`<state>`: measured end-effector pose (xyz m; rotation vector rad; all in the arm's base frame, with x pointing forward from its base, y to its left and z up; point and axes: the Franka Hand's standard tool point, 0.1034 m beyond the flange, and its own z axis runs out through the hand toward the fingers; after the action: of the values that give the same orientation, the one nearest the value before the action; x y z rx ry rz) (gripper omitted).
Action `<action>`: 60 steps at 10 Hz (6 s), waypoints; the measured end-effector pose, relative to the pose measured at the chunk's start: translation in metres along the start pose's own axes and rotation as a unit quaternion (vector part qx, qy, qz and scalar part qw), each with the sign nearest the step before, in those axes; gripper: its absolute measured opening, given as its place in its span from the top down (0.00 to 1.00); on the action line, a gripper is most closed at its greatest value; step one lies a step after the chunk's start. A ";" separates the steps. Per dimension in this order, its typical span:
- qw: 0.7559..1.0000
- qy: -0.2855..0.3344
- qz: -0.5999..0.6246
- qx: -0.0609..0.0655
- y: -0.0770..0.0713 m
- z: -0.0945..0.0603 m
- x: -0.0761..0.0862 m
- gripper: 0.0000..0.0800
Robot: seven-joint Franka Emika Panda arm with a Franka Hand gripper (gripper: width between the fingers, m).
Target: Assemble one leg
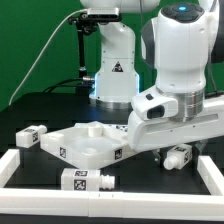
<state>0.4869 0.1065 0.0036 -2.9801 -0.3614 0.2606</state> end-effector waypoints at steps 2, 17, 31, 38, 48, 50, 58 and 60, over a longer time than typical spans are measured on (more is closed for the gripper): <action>1.000 -0.007 -0.024 -0.009 -0.008 0.002 -0.009 0.19; 0.999 -0.018 0.027 -0.030 -0.077 0.002 -0.091 0.61; 0.999 -0.034 -0.035 -0.015 -0.018 -0.064 -0.072 0.19; 0.997 -0.011 -0.072 -0.013 0.035 -0.093 -0.065 0.19; 0.964 0.015 -0.264 -0.036 0.163 -0.085 -0.055 0.19; 0.952 0.036 -0.297 -0.068 0.200 -0.063 -0.055 0.19; 0.960 0.036 -0.268 -0.071 0.216 -0.031 -0.060 0.19; 0.960 0.035 -0.268 -0.070 0.215 -0.030 -0.061 0.51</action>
Offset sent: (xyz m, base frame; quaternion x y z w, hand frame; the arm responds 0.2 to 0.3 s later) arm 0.0000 0.0000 0.0000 0.0000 0.0000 0.0000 1.0000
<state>0.4827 -0.1192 0.0108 -2.8643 -1.1895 0.0703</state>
